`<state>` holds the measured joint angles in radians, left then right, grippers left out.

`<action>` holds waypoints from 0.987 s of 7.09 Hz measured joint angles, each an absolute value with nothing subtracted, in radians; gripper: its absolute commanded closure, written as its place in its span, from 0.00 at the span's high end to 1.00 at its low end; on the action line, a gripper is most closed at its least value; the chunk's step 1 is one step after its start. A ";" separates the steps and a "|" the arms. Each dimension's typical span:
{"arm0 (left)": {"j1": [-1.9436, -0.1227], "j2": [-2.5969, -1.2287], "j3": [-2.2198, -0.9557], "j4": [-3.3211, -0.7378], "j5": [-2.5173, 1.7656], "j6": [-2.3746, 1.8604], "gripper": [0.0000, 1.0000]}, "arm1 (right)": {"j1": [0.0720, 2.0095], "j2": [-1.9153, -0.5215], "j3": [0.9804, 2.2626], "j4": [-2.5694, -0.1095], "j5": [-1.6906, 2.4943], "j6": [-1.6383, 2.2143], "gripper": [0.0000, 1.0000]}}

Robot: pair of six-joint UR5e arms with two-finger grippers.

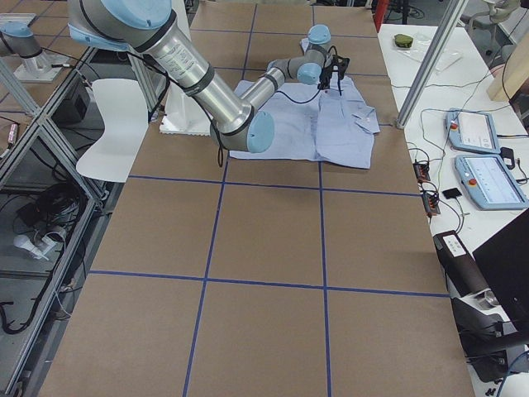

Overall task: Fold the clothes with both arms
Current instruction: 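Carry the grasped sleeve across the shirt toward the collar with the right gripper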

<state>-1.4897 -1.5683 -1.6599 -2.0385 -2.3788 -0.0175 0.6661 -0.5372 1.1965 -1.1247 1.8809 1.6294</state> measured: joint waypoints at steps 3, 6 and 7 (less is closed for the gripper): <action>-1.490 -1.568 -1.655 -2.039 -2.379 -0.018 1.00 | 0.581 -0.413 1.055 -1.096 1.769 1.647 0.32; -1.482 -1.568 -1.651 -2.038 -2.379 -0.016 1.00 | 0.552 -0.357 0.948 -1.048 1.706 1.725 1.00; -1.467 -1.569 -1.645 -2.039 -2.379 -0.029 1.00 | 0.545 -0.352 0.933 -1.040 1.688 1.741 1.00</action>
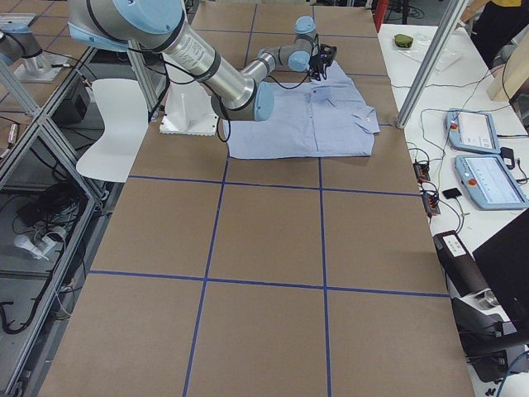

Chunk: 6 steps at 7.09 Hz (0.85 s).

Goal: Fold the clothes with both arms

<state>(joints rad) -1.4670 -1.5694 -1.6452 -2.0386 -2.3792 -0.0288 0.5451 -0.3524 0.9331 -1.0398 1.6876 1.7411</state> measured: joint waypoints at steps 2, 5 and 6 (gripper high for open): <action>-1.396 -1.591 -1.603 -2.071 -2.376 -0.218 1.00 | 0.542 -0.353 0.928 -1.035 1.668 1.755 1.00; -1.249 -1.638 -1.374 -2.381 -2.358 -0.683 0.94 | 0.605 -0.471 1.028 -1.036 1.681 1.765 1.00; -1.224 -1.644 -1.308 -2.455 -2.349 -0.783 0.89 | 0.623 -0.520 1.075 -1.036 1.691 1.761 1.00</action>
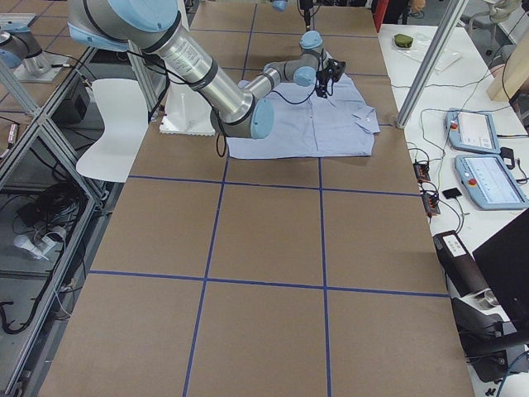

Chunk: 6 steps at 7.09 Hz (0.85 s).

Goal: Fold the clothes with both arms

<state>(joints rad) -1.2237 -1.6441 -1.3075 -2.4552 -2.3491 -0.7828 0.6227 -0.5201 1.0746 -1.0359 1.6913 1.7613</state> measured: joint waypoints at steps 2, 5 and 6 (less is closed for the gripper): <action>-1.197 -1.648 -1.228 -2.529 -2.307 -0.852 0.75 | 0.632 -0.548 1.103 -1.036 1.697 1.758 1.00; -1.185 -1.677 -1.167 -2.547 -2.292 -0.860 0.50 | 0.633 -0.554 1.107 -1.035 1.698 1.758 1.00; -1.183 -1.683 -1.158 -2.548 -2.292 -0.860 0.36 | 0.632 -0.555 1.107 -1.035 1.698 1.758 1.00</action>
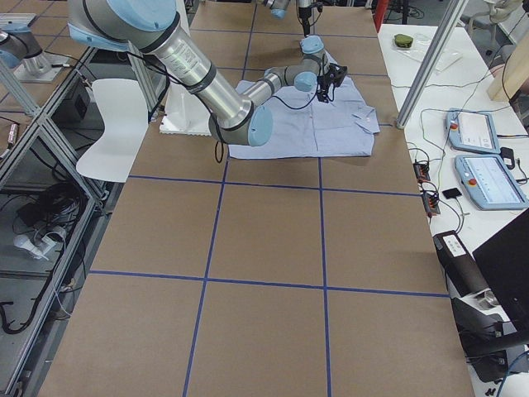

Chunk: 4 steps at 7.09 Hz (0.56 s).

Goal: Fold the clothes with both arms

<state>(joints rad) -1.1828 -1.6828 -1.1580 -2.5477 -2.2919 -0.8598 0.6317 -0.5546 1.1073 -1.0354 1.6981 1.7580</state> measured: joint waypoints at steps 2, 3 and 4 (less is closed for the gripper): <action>-1.181 -1.688 -1.148 -2.548 -2.291 -0.860 0.00 | 0.630 -0.554 1.109 -1.035 1.698 1.758 1.00; -1.181 -1.691 -1.146 -2.548 -2.291 -0.860 0.00 | 0.630 -0.556 1.112 -1.035 1.698 1.759 1.00; -1.181 -1.694 -1.147 -2.548 -2.291 -0.859 0.00 | 0.630 -0.561 1.118 -1.035 1.698 1.758 1.00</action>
<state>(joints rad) -1.1813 -1.6939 -1.1469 -2.5480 -2.2910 -0.8588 0.6297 -0.5608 1.1182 -1.0354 1.6981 1.7583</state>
